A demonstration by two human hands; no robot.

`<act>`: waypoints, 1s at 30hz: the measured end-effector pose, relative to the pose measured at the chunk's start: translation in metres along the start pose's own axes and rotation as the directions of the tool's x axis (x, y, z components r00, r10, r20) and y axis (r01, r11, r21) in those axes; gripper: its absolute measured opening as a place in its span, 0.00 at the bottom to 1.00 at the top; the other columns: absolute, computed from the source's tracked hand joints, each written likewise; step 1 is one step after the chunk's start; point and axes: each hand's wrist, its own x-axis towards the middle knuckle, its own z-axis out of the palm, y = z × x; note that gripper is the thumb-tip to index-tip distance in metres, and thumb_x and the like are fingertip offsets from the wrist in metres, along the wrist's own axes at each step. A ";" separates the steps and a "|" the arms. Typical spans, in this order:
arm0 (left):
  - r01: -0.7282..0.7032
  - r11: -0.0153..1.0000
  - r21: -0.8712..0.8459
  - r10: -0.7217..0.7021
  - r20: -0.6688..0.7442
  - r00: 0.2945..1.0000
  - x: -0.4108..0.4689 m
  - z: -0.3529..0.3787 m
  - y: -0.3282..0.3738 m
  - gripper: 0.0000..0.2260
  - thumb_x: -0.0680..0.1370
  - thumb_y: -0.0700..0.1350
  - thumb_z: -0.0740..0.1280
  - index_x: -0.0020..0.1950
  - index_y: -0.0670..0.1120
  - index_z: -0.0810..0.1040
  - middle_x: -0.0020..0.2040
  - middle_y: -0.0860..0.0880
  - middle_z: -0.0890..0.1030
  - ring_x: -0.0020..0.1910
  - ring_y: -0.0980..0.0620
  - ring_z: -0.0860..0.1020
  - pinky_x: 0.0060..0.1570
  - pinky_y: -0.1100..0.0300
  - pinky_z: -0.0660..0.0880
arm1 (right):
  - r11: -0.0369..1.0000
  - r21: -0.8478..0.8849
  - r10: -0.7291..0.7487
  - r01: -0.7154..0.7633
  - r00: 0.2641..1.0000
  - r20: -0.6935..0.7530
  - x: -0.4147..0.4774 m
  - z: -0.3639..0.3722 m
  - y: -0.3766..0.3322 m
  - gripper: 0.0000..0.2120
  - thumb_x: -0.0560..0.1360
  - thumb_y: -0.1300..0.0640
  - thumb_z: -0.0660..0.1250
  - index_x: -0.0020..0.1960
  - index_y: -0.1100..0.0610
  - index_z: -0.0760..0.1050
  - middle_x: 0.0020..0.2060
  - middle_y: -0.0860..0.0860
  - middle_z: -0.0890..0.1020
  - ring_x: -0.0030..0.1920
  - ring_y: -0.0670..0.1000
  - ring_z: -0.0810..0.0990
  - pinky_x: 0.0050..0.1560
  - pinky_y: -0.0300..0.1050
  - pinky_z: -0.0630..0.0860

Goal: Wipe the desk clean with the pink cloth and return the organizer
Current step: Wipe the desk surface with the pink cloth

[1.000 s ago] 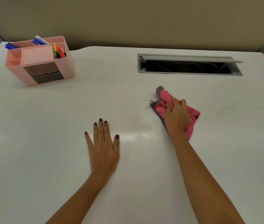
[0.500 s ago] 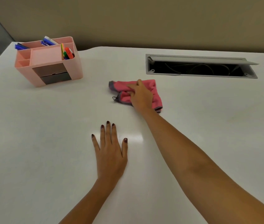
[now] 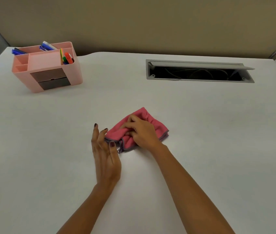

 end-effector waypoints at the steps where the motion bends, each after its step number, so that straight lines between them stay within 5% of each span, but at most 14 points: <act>1: -0.009 1.000 0.013 0.009 0.006 1.000 0.000 0.000 0.000 0.20 0.81 0.53 0.48 0.71 0.50 0.59 0.78 0.49 0.54 0.75 0.55 0.58 0.67 0.40 0.65 | 1.000 -0.009 -0.005 0.005 1.000 0.010 -0.007 0.000 -0.001 0.16 0.71 0.67 0.62 0.51 0.52 0.82 0.43 0.47 0.76 0.42 0.49 0.76 0.38 0.49 0.74; 5: 0.020 1.000 0.012 -0.020 0.016 1.000 0.000 -0.001 0.002 0.19 0.81 0.51 0.46 0.72 0.57 0.59 0.77 0.52 0.58 0.73 0.64 0.57 0.71 0.38 0.60 | 0.999 -0.036 -0.003 0.005 0.999 0.043 -0.035 -0.001 -0.004 0.15 0.70 0.67 0.63 0.50 0.52 0.81 0.42 0.46 0.75 0.41 0.46 0.74 0.35 0.46 0.72; 10: 0.155 0.985 -0.079 -0.155 0.005 0.988 -0.001 -0.006 0.004 0.19 0.81 0.53 0.46 0.70 0.55 0.66 0.76 0.54 0.62 0.74 0.58 0.60 0.74 0.43 0.57 | 0.999 -0.047 0.015 -0.011 0.997 0.074 -0.066 -0.009 -0.003 0.13 0.71 0.64 0.66 0.49 0.50 0.82 0.42 0.45 0.75 0.42 0.44 0.73 0.33 0.35 0.63; 15: 0.142 0.990 0.018 -0.143 0.088 0.986 -0.009 -0.016 0.002 0.22 0.81 0.55 0.46 0.71 0.51 0.68 0.76 0.57 0.61 0.75 0.58 0.59 0.75 0.46 0.57 | 0.994 0.032 0.100 -0.107 0.980 0.172 -0.107 -0.029 0.005 0.10 0.70 0.61 0.69 0.47 0.49 0.81 0.42 0.43 0.74 0.45 0.46 0.74 0.44 0.49 0.73; 17: 0.071 0.989 0.131 -0.085 0.104 0.991 -0.014 -0.024 -0.002 0.22 0.81 0.53 0.45 0.70 0.50 0.68 0.75 0.56 0.62 0.75 0.58 0.59 0.77 0.50 0.52 | 0.968 0.160 0.162 -0.192 0.969 0.186 -0.122 -0.043 0.012 0.11 0.70 0.63 0.70 0.48 0.50 0.81 0.42 0.43 0.74 0.46 0.46 0.74 0.48 0.46 0.74; 20: 0.027 0.966 0.258 -0.050 0.084 0.995 -0.017 -0.031 -0.004 0.23 0.81 0.51 0.44 0.69 0.47 0.70 0.75 0.51 0.66 0.75 0.56 0.59 0.77 0.53 0.46 | 0.893 0.343 0.359 -0.290 0.920 -0.159 -0.133 -0.063 0.020 0.12 0.71 0.68 0.69 0.51 0.54 0.79 0.45 0.49 0.76 0.48 0.49 0.75 0.57 0.40 0.71; 23: 0.023 0.910 0.415 -0.046 0.044 0.998 -0.018 -0.028 -0.001 0.23 0.81 0.50 0.45 0.70 0.45 0.70 0.74 0.47 0.67 0.76 0.49 0.60 0.77 0.48 0.47 | 0.896 0.254 0.444 -0.364 0.717 -0.538 -0.135 -0.083 0.032 0.08 0.74 0.61 0.68 0.53 0.57 0.77 0.43 0.51 0.74 0.45 0.50 0.74 0.45 0.33 0.68; 27: 0.029 0.839 0.543 -0.077 0.065 0.995 -0.022 -0.029 -0.005 0.24 0.81 0.50 0.45 0.73 0.43 0.65 0.76 0.44 0.64 0.76 0.46 0.59 0.76 0.45 0.49 | 0.748 0.051 0.542 -0.662 0.565 -0.622 -0.130 -0.088 0.052 0.14 0.79 0.50 0.59 0.59 0.58 0.73 0.50 0.55 0.75 0.45 0.53 0.74 0.42 0.45 0.68; 30: 0.016 0.898 0.440 -0.081 0.129 0.988 -0.024 -0.038 -0.010 0.25 0.81 0.52 0.44 0.75 0.45 0.62 0.77 0.47 0.60 0.77 0.51 0.56 0.77 0.49 0.47 | 0.675 -0.044 0.556 -0.736 0.547 -0.626 -0.123 -0.074 0.053 0.17 0.81 0.50 0.54 0.58 0.62 0.72 0.51 0.58 0.77 0.47 0.60 0.77 0.43 0.49 0.69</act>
